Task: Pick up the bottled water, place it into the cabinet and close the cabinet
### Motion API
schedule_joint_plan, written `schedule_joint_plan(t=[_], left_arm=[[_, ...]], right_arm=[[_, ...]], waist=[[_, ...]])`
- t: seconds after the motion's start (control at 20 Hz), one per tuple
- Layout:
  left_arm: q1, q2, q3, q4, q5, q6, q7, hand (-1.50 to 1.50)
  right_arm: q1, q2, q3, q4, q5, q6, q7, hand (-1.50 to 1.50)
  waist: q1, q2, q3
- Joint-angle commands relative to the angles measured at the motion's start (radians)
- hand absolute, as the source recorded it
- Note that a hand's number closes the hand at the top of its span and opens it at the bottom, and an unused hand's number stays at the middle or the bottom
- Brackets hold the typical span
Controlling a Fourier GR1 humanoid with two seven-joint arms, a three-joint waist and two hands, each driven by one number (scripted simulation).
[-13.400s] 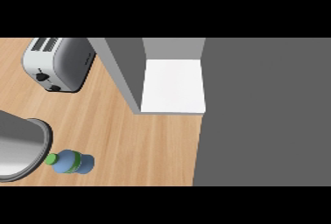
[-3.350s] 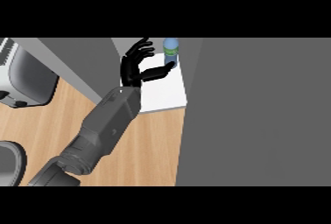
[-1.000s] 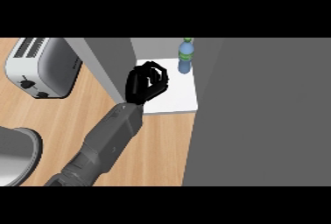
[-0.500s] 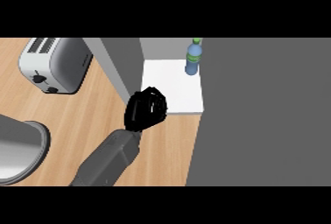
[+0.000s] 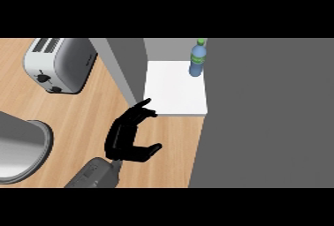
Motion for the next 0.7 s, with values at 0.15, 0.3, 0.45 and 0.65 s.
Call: schedule_joint_plan(t=[0.15, 0.3, 0.45, 0.65], left_arm=[[0.181, 0.174, 0.023, -0.184, 0.012, -0.064, -0.001, -1.50], [0.287, 0.248, 0.035, -0.307, 0.006, -0.040, -0.017, -1.50], [0.356, 0.311, 0.071, -0.376, 0.020, -0.045, -0.035, -1.50], [0.450, 0.422, 0.126, -0.415, 0.011, -0.046, -0.053, -1.50]], right_arm=[[0.042, 0.015, 0.150, -0.260, 0.092, -0.038, 0.084, 1.50], [0.046, -0.004, 0.174, -0.286, 0.052, -0.062, 0.098, 1.50], [0.054, 0.027, 0.285, -0.314, 0.069, -0.077, 0.096, 1.50], [-0.017, 0.010, 0.382, -0.283, 0.095, -0.143, 0.126, 1.50]], waist=[[0.000, 0.004, -0.001], [-0.001, -0.001, -0.001], [0.000, -0.006, -0.002], [0.010, -0.001, -0.003]])
